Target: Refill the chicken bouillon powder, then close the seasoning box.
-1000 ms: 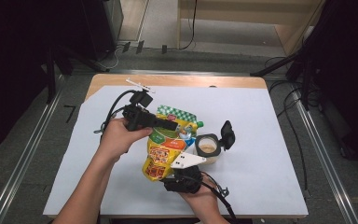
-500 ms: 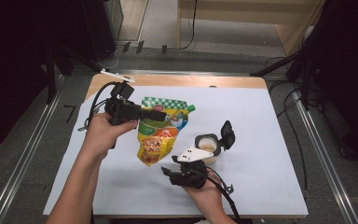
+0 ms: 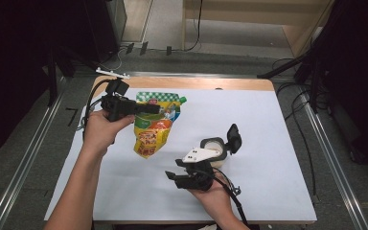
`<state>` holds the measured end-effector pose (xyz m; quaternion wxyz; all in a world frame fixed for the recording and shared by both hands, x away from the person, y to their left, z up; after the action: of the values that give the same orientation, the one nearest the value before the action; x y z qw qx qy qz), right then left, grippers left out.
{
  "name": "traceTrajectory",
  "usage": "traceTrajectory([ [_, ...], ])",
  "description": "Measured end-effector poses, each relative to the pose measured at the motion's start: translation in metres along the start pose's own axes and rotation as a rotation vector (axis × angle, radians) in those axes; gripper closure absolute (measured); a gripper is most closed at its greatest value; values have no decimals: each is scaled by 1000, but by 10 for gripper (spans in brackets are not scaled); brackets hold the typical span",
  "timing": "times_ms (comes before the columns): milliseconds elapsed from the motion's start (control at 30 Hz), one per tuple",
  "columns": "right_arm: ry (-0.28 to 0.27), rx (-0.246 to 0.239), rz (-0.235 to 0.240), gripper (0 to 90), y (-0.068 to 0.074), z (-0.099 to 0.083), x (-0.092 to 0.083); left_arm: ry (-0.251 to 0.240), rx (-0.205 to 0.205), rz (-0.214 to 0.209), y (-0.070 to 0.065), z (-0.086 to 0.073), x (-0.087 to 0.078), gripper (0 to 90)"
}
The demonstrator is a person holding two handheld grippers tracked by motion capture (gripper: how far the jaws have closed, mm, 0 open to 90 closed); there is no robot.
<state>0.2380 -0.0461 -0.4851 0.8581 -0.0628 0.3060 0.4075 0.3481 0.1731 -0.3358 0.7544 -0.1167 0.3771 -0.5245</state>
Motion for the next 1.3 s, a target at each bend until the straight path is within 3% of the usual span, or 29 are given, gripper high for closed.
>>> traceTrajectory([
  [167,14,7,28,469,-2,3,-5,-25,-16,39,19,1,7,900],
  [267,23,11,47,469,-3,3,-7,-29,22,85,27,2,15,900],
  [367,35,11,49,469,-4,2,-7,-31,47,103,34,1,21,900],
  [500,38,16,54,469,-6,3,-8,6,18,125,49,-6,29,900],
  [567,36,16,52,469,-8,4,-9,-15,-2,91,53,-10,28,900],
  [733,29,21,51,469,-10,6,-11,-22,-28,64,56,-17,19,889],
  [800,29,21,52,469,-11,6,-12,-27,-26,76,56,-20,15,883],
  [1167,23,13,62,470,-15,13,-13,-20,-34,42,52,-37,8,855],
  [1300,28,13,67,470,-16,14,-12,-15,-32,48,48,-41,6,846],
])
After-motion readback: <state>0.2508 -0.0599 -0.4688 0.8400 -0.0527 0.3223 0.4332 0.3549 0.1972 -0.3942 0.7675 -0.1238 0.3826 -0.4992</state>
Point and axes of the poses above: each handheld gripper's, and its own axes: x roughly forward along the jaws, z roughly out of its top, y roughly to its left, the point moved 2 cm from there along x, roughly forward along the jaws, and after that the axes turned 9 degrees about -z, right-handed, at the moved point
